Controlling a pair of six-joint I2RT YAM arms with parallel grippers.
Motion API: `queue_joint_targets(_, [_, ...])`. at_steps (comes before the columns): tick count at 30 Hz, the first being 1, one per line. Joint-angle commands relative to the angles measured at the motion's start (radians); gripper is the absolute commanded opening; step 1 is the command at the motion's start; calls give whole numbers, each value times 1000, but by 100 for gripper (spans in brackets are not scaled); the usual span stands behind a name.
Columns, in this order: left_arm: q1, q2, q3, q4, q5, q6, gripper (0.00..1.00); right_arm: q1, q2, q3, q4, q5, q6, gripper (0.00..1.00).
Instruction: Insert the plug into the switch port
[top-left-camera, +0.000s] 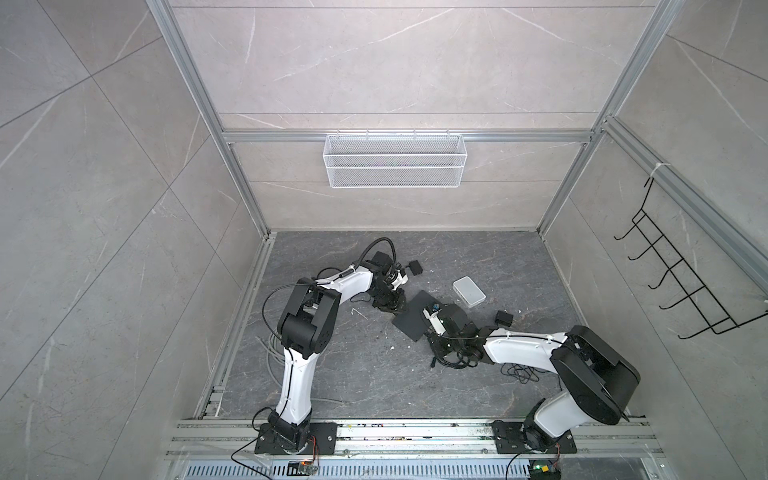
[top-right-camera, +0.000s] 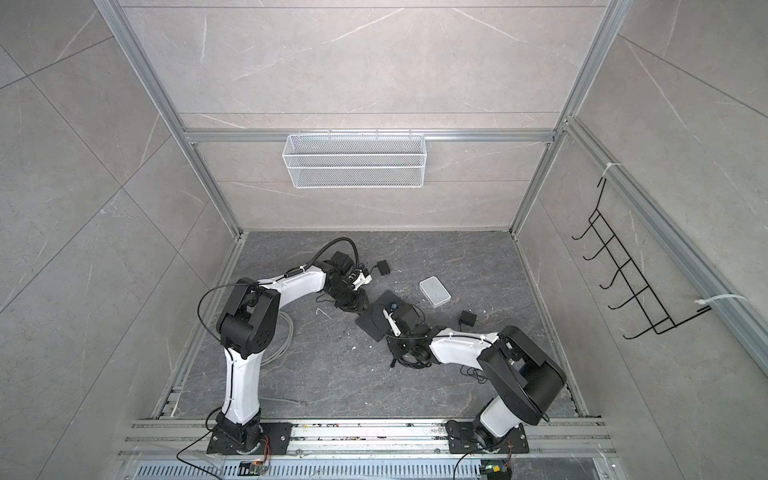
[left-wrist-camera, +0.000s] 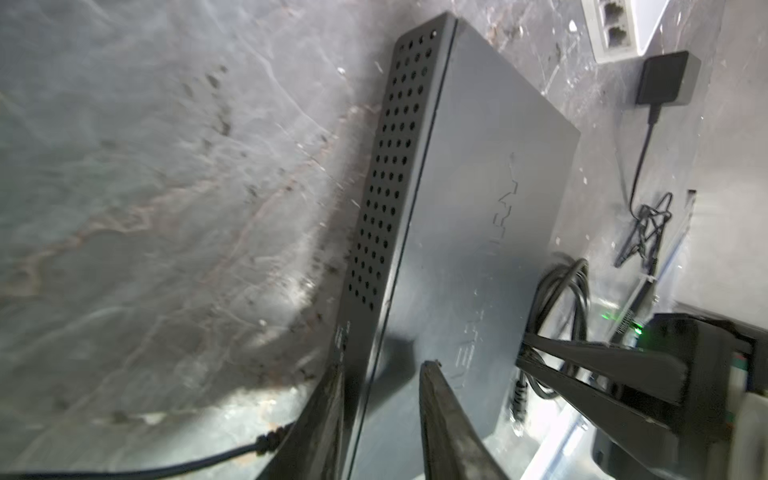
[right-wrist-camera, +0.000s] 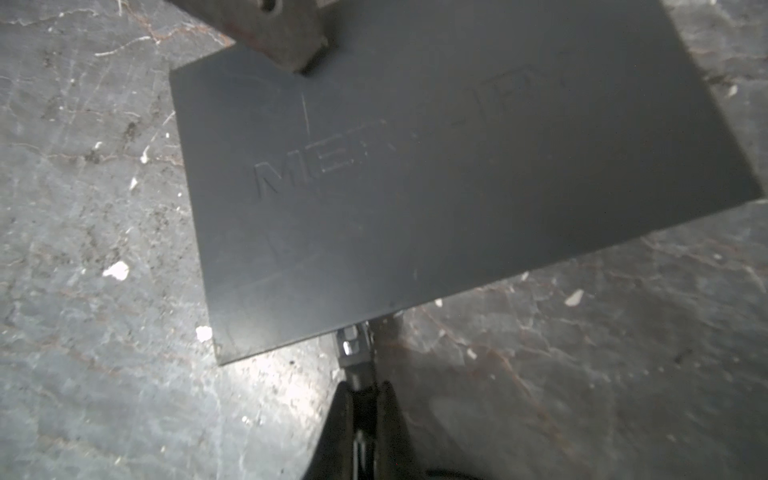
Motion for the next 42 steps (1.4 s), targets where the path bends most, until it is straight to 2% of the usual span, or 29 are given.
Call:
queue_joint_targets(1, [-36,32,52,-127,125,41,35,-9,-39,23,39,12,-33,0])
queue_joint_targets(6, [-40,84,83,-111,141,61,36,-13,-1,39,38,-5,-49,0])
queue_joint_targets(14, [-35,113,158,-121,76,70,39,-13,50,34,85,-48,-51,0])
queue_joint_targets(21, [-47,159,192,-134,106,120,40,-16,56,28,90,-48,-49,4])
queue_joint_targets(27, [-61,161,114,-95,183,96,38,-29,89,36,115,7,25,4])
queue_joint_targets(29, [-69,154,81,-94,212,94,34,-29,98,30,154,-7,38,5])
queue_joint_targets(37, [-144,108,-36,-105,318,72,25,-29,150,53,258,-28,18,4])
queue_joint_targets(42, [-179,93,-132,-59,369,1,21,-29,202,119,193,47,71,2])
